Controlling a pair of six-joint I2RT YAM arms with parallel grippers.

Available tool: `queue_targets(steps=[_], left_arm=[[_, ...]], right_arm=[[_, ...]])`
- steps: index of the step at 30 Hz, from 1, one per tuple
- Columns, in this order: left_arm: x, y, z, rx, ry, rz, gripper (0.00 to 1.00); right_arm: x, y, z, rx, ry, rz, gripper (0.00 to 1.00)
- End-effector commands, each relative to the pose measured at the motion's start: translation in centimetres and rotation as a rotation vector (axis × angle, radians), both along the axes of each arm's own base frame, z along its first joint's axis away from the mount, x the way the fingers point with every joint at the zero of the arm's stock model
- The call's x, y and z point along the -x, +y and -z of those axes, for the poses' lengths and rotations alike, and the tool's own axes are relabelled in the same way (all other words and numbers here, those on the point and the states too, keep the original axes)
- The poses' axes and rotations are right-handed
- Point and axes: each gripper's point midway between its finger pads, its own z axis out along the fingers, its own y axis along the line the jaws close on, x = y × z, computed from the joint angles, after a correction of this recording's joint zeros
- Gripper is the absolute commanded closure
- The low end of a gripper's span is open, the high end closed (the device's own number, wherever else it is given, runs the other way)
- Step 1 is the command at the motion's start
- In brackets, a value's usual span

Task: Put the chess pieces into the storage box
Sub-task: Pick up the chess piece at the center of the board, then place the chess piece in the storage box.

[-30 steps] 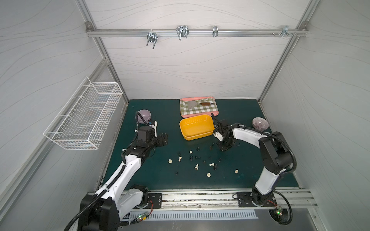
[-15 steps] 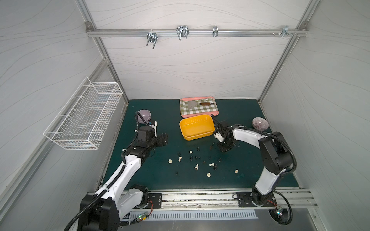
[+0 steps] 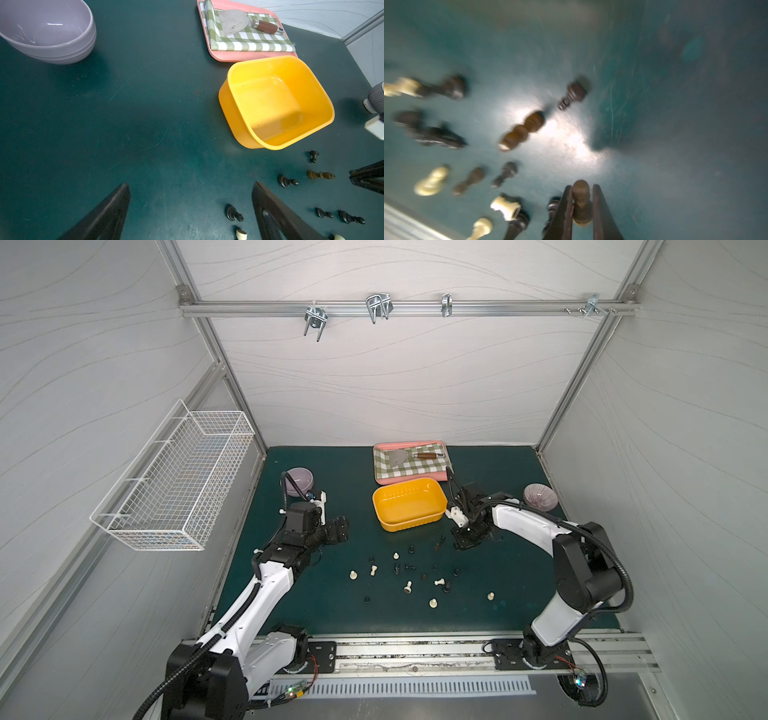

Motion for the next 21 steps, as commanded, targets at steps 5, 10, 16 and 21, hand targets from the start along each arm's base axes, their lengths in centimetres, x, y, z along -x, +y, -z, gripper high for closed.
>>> queue_targets(steps=[5, 10, 16, 21], left_arm=[[-0.5, -0.4, -1.5, 0.030, -0.065, 0.005, 0.07], [-0.4, -0.4, -1.6, 0.032, -0.064, 0.008, 0.07], [-0.1, -0.4, -1.8, 0.031, -0.070, 0.008, 0.07], [-0.2, -0.5, -2.0, 0.040, -0.080, 0.013, 0.07]], right_arm=[[-4.3, 3.4, -6.9, -0.183, -0.115, -0.015, 0.85], [-7.6, 5.1, -8.0, -0.211, -0.153, -0.024, 0.86], [-10.9, 6.2, -7.3, -0.192, -0.178, -0.011, 0.86], [-12.2, 7.0, -5.6, -0.159, -0.177, -0.002, 0.87]])
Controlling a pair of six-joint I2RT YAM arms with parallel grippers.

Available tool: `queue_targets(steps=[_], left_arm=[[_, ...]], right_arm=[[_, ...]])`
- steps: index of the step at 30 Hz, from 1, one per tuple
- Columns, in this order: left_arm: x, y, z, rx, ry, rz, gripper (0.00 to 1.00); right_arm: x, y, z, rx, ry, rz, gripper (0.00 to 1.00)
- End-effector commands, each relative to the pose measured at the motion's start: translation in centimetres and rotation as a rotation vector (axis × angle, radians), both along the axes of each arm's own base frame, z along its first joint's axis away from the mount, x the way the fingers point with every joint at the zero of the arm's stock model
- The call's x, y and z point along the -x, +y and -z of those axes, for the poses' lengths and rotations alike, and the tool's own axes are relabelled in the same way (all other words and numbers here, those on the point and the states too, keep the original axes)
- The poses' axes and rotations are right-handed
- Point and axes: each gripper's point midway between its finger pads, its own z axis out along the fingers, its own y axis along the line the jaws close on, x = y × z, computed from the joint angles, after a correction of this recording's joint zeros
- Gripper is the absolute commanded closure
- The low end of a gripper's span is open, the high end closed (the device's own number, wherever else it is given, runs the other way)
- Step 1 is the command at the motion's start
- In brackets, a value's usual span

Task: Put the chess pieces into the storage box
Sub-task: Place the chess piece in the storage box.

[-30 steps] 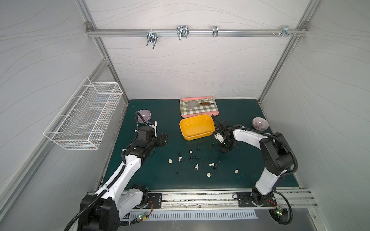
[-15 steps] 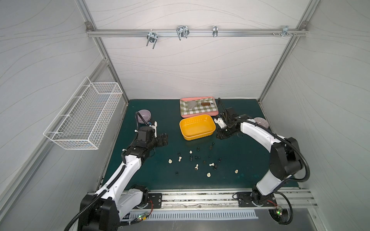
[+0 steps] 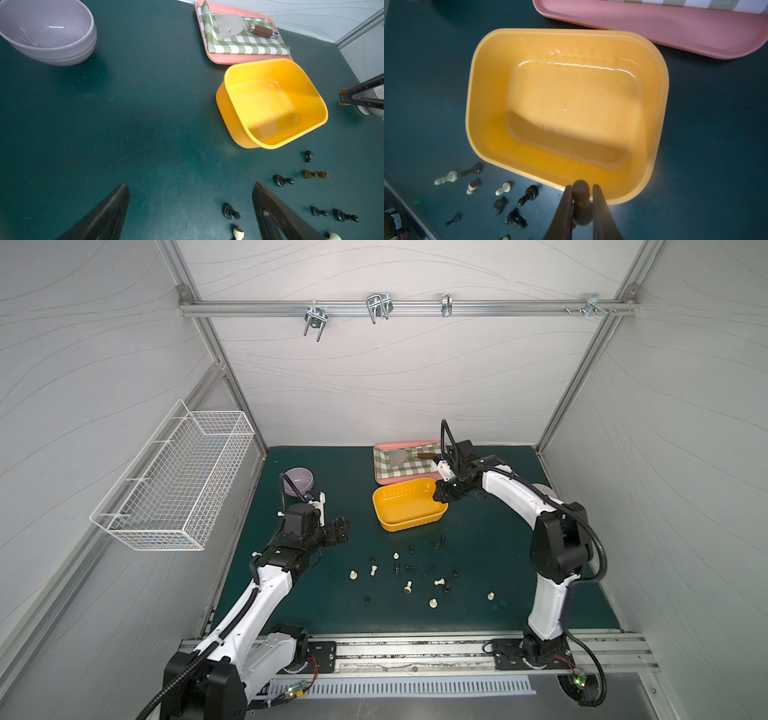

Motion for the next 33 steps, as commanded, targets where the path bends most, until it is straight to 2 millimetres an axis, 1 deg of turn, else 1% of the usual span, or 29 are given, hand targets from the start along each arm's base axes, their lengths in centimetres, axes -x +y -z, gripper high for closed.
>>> queue_targets(steps=[1, 6, 14, 20, 28, 33], left_arm=[[-0.6, -0.5, -1.6, 0.029, -0.062, 0.012, 0.07], [-0.6, -0.6, -1.5, 0.031, -0.059, 0.016, 0.07], [-0.6, -0.5, -1.6, 0.029, -0.061, 0.016, 0.07], [-0.6, -0.6, -1.6, 0.033, -0.062, 0.018, 0.07], [-0.6, -0.6, -1.7, 0.037, -0.067, 0.018, 0.07], [-0.6, -0.7, -1.7, 0.041, -0.068, 0.019, 0.07]], right_arm=[[-0.7, 0.5, 0.6, 0.025, -0.009, 0.000, 0.87], [-1.3, 1.1, 2.1, 0.050, 0.006, -0.005, 0.87], [-1.7, 1.3, 3.1, 0.064, 0.018, 0.000, 0.87], [-1.6, 1.2, 3.9, 0.078, 0.033, 0.001, 0.86], [-1.7, 1.2, 3.7, 0.083, 0.029, 0.002, 0.83], [-1.7, 1.2, 3.7, 0.089, 0.030, 0.001, 0.77]])
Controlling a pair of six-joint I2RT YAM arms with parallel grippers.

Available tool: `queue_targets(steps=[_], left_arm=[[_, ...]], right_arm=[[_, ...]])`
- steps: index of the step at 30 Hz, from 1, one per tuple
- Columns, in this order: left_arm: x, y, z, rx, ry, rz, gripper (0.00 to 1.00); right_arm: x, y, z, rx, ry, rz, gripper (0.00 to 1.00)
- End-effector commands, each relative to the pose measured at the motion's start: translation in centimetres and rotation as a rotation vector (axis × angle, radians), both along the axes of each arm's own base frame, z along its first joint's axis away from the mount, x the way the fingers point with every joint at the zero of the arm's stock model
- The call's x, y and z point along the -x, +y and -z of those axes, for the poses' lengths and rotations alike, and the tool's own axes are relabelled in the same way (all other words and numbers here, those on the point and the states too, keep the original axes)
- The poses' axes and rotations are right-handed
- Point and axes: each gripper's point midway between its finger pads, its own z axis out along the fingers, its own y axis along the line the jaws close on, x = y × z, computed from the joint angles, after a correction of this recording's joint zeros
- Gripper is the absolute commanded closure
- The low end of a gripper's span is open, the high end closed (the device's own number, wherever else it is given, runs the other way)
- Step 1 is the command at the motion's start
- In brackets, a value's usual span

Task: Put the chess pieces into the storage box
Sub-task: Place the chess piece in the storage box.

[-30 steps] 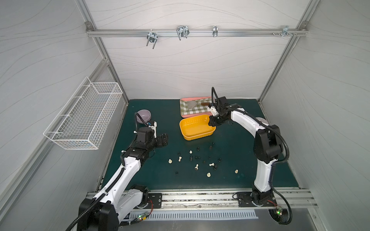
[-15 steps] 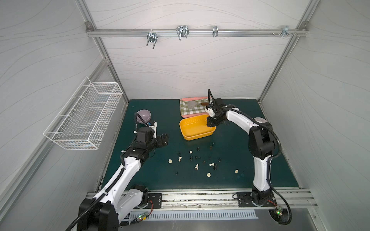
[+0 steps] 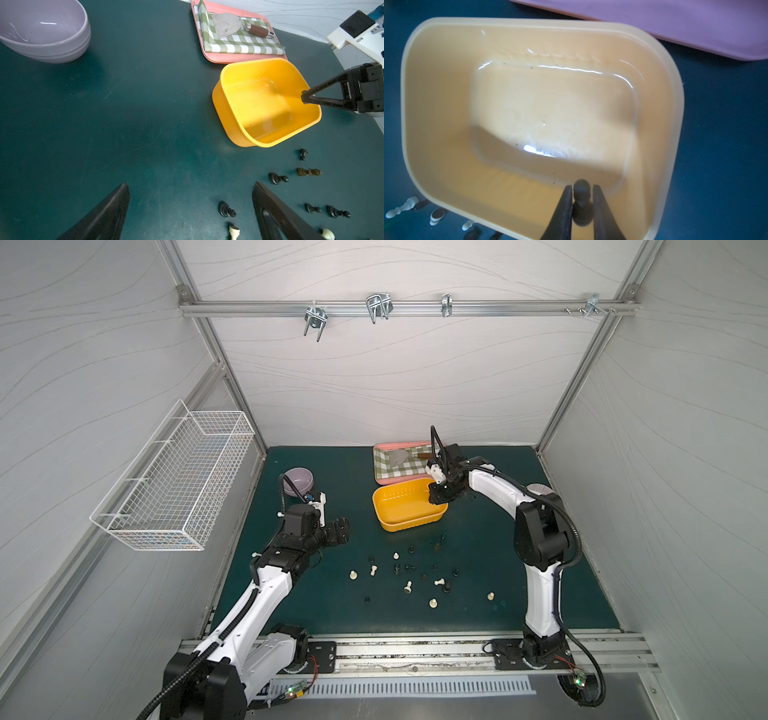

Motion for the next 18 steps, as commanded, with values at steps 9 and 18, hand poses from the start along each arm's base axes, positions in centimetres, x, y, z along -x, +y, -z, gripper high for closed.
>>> queue_targets(steps=[9, 18], left_arm=[[-0.6, -0.4, -1.4, 0.021, -0.058, 0.011, 0.07], [-0.5, -0.3, -1.3, 0.017, -0.053, 0.011, 0.07]], right_arm=[[-0.1, 0.5, -0.7, 0.005, -0.004, -0.011, 0.71], [0.3, 0.8, -2.8, -0.039, -0.025, -0.014, 0.70]])
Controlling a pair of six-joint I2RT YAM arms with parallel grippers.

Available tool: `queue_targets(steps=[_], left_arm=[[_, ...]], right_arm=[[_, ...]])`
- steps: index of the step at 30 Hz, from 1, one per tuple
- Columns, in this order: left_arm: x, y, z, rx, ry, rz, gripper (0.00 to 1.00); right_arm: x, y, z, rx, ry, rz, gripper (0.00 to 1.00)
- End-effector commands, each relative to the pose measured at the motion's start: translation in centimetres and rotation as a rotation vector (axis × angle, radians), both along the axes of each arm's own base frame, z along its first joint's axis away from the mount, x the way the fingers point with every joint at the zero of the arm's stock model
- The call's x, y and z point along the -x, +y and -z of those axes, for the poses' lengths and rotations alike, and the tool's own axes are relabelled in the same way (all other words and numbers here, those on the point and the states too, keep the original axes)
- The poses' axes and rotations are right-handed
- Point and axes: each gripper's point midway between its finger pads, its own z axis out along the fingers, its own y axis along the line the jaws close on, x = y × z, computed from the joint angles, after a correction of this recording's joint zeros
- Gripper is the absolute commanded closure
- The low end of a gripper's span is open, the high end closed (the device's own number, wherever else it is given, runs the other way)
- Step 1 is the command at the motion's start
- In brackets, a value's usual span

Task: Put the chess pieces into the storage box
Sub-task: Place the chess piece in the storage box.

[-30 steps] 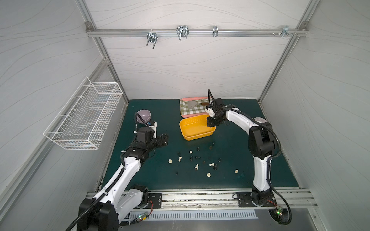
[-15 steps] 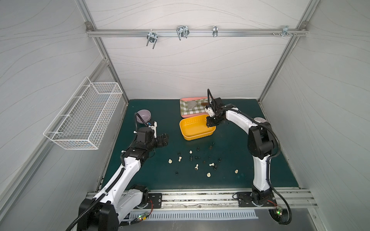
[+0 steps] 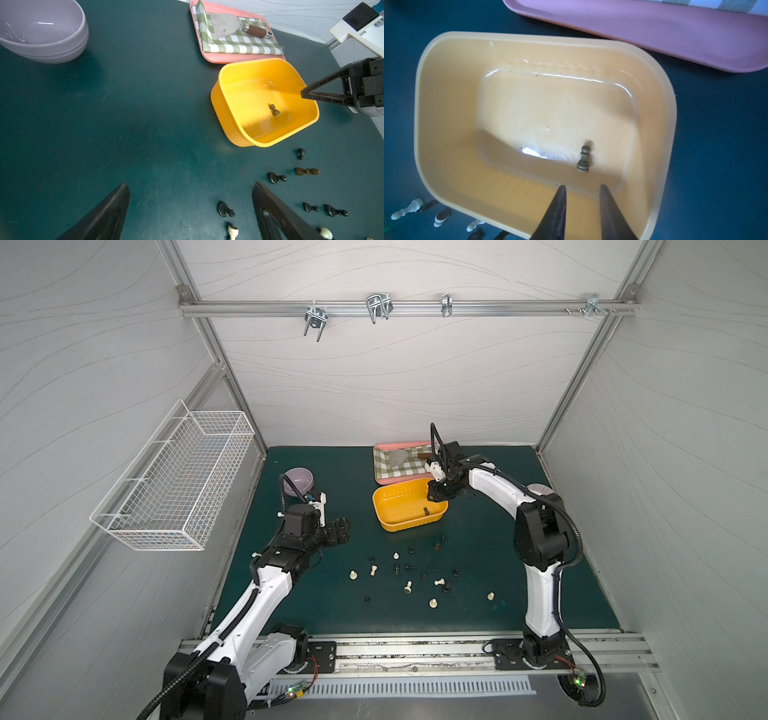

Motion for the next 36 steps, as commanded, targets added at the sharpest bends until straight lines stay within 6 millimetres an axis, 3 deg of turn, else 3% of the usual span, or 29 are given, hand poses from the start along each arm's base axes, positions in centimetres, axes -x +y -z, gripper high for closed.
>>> queue_targets(steps=[1, 9, 13, 19, 27, 36], left_arm=[[-0.5, -0.2, -1.3, 0.011, -0.054, 0.007, 0.07], [0.1, 0.1, -1.2, -0.018, -0.038, 0.008, 0.08], [0.5, 0.5, -1.3, -0.037, -0.030, 0.002, 0.08], [1.1, 0.6, -1.3, -0.043, -0.007, 0.001, 0.09], [2.2, 0.5, -1.1, -0.021, 0.029, -0.006, 0.11], [3.0, -1.4, 0.1, -0.017, 0.075, 0.041, 0.14]], right_arm=[[0.6, 0.6, -2.6, -0.037, -0.017, -0.012, 0.70], [3.0, -0.2, -8.0, -0.120, -0.095, -0.029, 0.68], [4.9, -1.5, -9.4, -0.143, -0.115, -0.019, 0.68], [8.7, -4.0, -9.6, -0.149, -0.112, -0.005, 0.68], [13.4, -8.3, -8.2, -0.166, -0.085, 0.073, 0.67], [16.2, -11.8, -7.7, -0.204, -0.086, 0.166, 0.67]])
